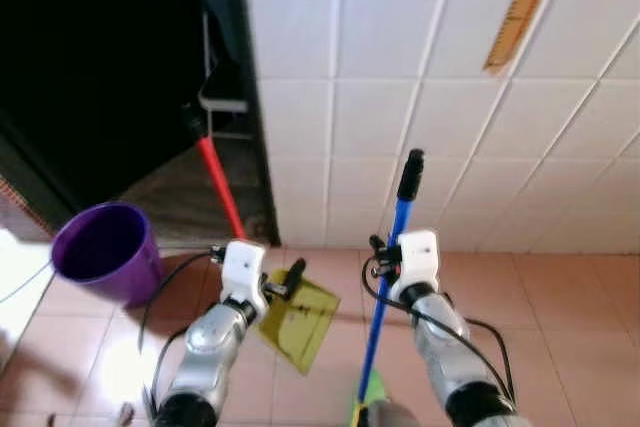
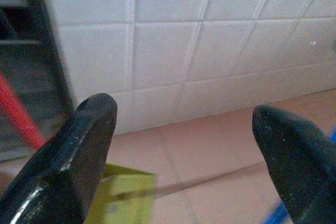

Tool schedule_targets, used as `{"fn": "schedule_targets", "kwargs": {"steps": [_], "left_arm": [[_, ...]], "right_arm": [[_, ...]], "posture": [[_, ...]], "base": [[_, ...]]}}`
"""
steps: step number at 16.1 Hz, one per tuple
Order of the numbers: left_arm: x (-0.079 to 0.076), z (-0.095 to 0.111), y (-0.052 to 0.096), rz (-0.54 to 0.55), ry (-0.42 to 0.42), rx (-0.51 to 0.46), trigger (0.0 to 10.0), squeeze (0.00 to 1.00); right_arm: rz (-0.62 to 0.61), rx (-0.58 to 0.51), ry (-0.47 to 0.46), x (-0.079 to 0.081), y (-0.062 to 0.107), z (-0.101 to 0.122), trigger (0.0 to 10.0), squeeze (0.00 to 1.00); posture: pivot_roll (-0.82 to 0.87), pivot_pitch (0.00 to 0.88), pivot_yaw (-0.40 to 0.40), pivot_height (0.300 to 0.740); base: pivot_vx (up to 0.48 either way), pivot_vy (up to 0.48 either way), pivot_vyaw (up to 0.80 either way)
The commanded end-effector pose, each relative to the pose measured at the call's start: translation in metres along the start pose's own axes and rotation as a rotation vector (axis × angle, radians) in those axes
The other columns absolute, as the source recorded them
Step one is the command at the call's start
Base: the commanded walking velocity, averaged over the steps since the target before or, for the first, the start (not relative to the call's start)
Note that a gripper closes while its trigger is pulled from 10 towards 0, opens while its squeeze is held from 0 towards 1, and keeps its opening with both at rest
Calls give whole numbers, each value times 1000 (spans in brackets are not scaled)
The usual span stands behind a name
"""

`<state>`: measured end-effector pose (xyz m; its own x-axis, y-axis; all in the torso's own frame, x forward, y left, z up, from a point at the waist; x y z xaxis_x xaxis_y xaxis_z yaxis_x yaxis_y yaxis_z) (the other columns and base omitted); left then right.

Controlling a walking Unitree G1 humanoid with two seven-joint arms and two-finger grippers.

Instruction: Sweep floor

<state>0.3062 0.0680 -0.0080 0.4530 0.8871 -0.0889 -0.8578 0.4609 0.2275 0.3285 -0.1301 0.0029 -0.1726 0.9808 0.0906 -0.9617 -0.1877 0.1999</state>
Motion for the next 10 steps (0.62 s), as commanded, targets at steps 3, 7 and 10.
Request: {"fn": "schedule_targets", "kwargs": {"steps": [3,7,10], "left_arm": [[5,-2,1,3,-11,22,10000,0],[1,-5,1,-16,-10,36,10000,0],[-1,-5,1,-25,-26,40,10000,0]], "right_arm": [[-8,-24,25,-2,-3,9,10000,0],[-15,-28,22,-2,-4,10,10000,0],[-20,-28,23,-3,-4,10,10000,0]], "posture": [[-37,0,21,740],[-39,0,28,740],[-38,0,32,740]], "base": [[101,403,0],[0,469,0],[0,469,0]]}}
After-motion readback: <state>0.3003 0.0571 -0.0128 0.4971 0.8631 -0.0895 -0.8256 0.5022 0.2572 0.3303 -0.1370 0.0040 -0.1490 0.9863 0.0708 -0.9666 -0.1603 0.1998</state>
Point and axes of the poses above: a point about 5 cm out from each wrist's last joint towards the gripper, its own y axis pointing back from the gripper into the wrist, its own z axis along the axis of the wrist's last joint, x = y × z, the point moved 6 cm from there along -y, pointing out of the wrist towards the gripper, and after that the axes turned 6 degrees about -y, right-handed, at the moved point
